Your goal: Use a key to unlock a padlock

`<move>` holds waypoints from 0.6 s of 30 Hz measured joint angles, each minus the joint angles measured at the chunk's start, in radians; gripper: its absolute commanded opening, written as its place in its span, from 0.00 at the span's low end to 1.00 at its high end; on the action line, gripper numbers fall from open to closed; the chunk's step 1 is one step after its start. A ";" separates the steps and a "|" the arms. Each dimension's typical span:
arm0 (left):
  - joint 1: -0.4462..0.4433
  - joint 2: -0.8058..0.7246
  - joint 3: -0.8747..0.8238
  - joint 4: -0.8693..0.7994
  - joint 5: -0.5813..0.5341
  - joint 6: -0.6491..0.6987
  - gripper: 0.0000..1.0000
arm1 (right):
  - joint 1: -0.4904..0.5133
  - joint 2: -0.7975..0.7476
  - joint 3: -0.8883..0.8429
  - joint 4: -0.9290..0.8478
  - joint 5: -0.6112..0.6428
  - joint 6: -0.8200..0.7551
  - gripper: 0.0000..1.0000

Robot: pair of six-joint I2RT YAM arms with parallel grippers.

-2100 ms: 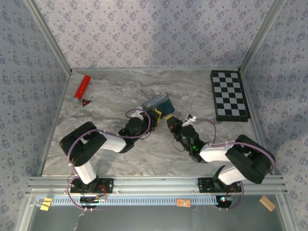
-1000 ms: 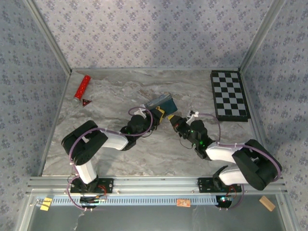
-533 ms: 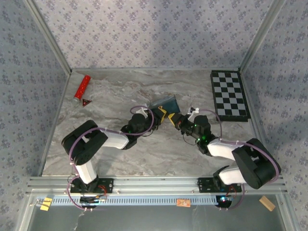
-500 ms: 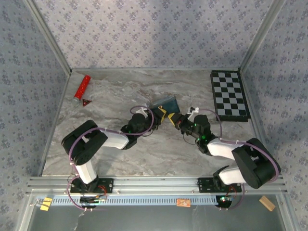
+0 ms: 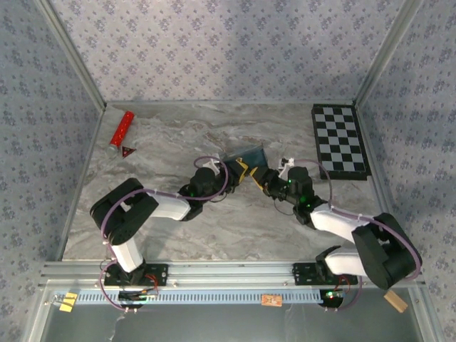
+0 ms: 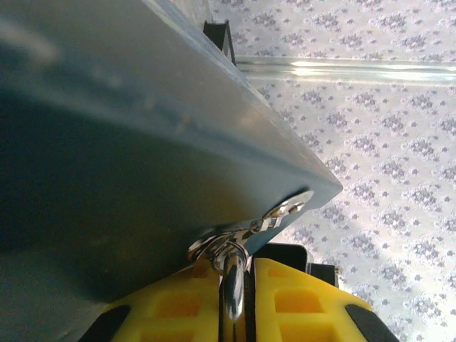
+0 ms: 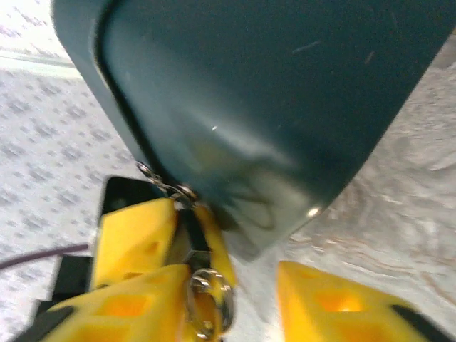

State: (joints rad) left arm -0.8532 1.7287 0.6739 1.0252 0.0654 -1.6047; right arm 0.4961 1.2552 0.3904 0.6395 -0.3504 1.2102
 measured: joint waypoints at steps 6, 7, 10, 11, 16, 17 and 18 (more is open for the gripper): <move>-0.005 -0.062 -0.003 -0.077 0.054 0.050 0.00 | -0.009 -0.115 -0.001 -0.173 -0.014 -0.097 0.65; -0.006 -0.073 -0.003 -0.090 0.060 0.061 0.00 | -0.011 -0.135 -0.001 -0.199 -0.015 -0.115 0.66; -0.003 -0.097 -0.003 -0.129 0.084 0.086 0.00 | -0.026 -0.201 -0.005 -0.253 -0.033 -0.168 0.70; -0.001 -0.101 -0.003 -0.140 0.092 0.093 0.00 | -0.033 -0.224 -0.008 -0.263 -0.040 -0.186 0.71; 0.012 -0.102 -0.003 -0.196 0.110 0.115 0.00 | -0.054 -0.304 -0.013 -0.306 -0.068 -0.272 0.67; 0.016 -0.102 -0.003 -0.203 0.111 0.121 0.00 | -0.056 -0.314 -0.013 -0.315 -0.074 -0.293 0.61; 0.019 -0.102 -0.003 -0.208 0.112 0.124 0.00 | -0.055 -0.323 -0.013 -0.323 -0.076 -0.314 0.55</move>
State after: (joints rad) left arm -0.8341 1.6268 0.6704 0.8169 0.1776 -1.4807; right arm 0.4408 0.9325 0.3775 0.3168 -0.4263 0.8959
